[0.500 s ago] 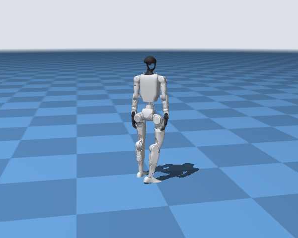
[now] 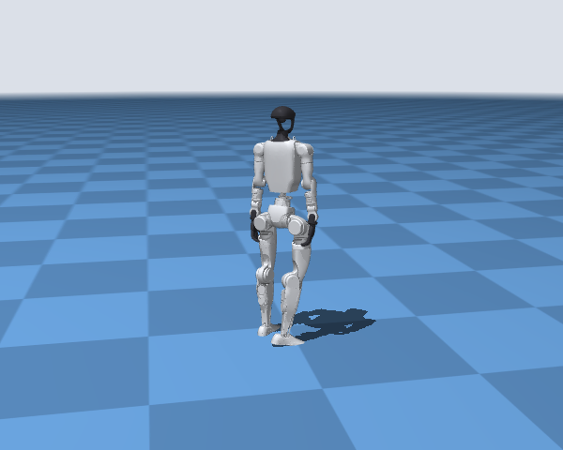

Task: In place motions

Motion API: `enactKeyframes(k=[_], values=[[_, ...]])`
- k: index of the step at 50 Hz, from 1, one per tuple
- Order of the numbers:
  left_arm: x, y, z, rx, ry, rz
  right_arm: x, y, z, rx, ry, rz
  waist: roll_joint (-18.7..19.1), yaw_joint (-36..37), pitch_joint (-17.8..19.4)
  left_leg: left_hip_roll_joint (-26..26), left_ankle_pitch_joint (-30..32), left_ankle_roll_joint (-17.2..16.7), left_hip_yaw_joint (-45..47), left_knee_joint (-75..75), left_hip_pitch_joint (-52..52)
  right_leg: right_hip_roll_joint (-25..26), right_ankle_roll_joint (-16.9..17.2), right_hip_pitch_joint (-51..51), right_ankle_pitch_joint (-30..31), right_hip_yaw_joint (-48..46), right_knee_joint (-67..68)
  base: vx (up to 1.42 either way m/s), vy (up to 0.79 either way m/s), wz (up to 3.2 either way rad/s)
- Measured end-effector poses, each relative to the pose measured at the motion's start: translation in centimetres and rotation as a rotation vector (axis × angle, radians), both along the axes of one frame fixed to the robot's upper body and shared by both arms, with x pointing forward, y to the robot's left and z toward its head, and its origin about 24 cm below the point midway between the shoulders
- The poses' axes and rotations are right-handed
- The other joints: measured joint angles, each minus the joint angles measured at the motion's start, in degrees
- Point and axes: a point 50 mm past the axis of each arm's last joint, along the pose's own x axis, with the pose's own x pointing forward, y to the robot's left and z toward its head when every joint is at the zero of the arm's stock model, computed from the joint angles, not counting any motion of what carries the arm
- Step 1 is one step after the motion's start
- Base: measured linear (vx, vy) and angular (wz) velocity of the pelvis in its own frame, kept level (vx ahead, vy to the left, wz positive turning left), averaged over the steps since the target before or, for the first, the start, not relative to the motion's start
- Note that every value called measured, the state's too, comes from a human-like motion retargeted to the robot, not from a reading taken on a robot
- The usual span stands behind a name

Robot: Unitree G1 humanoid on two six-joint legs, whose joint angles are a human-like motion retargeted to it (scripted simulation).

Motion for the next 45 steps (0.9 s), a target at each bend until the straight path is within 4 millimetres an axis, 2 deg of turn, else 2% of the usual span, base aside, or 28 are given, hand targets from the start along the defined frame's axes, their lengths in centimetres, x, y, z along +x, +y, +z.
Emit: enactKeyframes(k=[18,32,45], values=[[-0.1,-0.1,0.0,-0.004,0.005,-0.009,-1.4,-0.5,0.2,-0.023,0.054,-0.017,0.18,-0.71,-0.48,0.49,-0.96,0.03,1.68,-0.26,1.26,0.40,-0.46,-0.23,0.11,1.63,-0.02,0.00,0.00,0.00],[-0.9,-0.2,0.1,-0.005,0.033,-0.008,-0.5,-0.1,0.1,-0.006,0.029,-0.004,0.67,-1.62,-1.01,0.99,-2.03,0.06,4.23,-0.74,2.73,0.78,-0.97,-0.93,0.46,3.79,-0.07,-0.01,0.01,-0.10],[-0.4,-0.2,0.0,-0.005,0.017,-0.010,-0.7,0.0,0.1,-0.001,0.037,-0.002,1.11,-2.79,-1.55,1.51,-2.96,0.01,6.46,-1.05,3.67,1.16,-1.33,-1.77,0.74,5.68,-0.07,0.00,0.00,-0.03]])
